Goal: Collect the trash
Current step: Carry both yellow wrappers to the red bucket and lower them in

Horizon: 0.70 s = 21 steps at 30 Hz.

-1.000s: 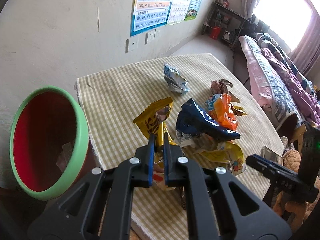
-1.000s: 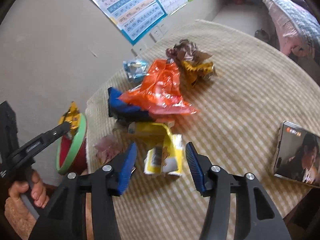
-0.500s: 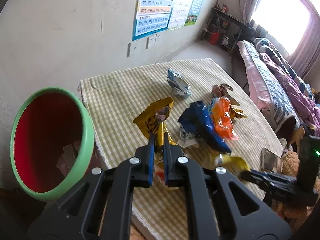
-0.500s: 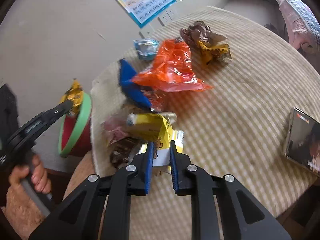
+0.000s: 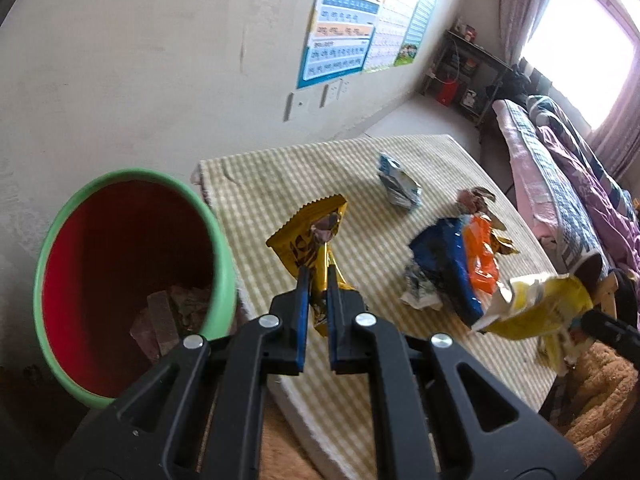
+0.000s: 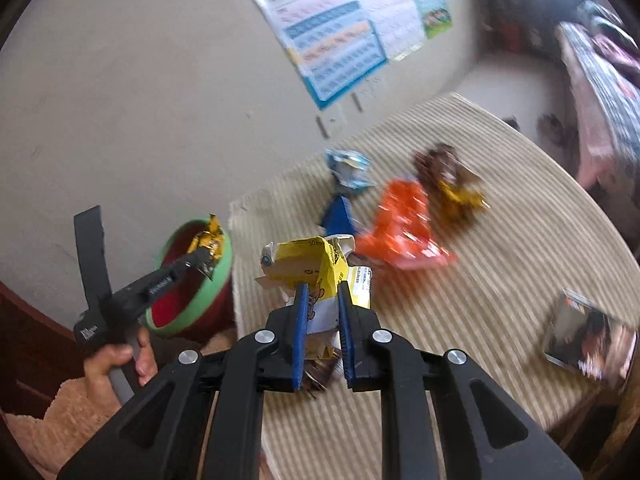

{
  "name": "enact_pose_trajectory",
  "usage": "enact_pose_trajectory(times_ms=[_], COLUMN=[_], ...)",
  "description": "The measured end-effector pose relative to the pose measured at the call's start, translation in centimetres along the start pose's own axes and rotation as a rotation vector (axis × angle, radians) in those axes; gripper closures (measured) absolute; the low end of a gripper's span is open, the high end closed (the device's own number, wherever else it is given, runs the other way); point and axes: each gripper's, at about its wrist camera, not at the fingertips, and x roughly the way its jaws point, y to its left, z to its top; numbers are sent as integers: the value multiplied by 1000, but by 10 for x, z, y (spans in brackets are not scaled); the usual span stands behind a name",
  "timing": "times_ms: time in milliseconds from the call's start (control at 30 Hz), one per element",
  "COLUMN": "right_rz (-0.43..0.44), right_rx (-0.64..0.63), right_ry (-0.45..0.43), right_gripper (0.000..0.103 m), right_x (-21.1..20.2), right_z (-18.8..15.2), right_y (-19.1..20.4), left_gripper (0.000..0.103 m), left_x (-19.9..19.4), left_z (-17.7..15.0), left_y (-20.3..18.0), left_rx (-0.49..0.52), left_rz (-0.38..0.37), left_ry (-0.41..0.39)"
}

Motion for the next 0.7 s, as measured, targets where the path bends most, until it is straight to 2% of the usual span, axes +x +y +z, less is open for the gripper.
enact_pose_trajectory(times_ms=[233, 400, 567, 700], right_rz=[51, 78, 106, 116], right_rx=[-101, -154, -194, -229], right_ry=[31, 55, 73, 81], right_gripper=[89, 89, 89, 89], right_x=[40, 62, 82, 93], right_z=[21, 25, 33, 36], right_y=[52, 83, 109, 125], left_gripper=[96, 96, 96, 96], left_x=[-5, -6, -9, -11], left_z=[-3, -7, -10, -12], left_y=[37, 75, 105, 114], left_rx=[-18, -82, -133, -145], left_rz=[81, 139, 179, 192], left_ry=[-24, -9, -2, -4])
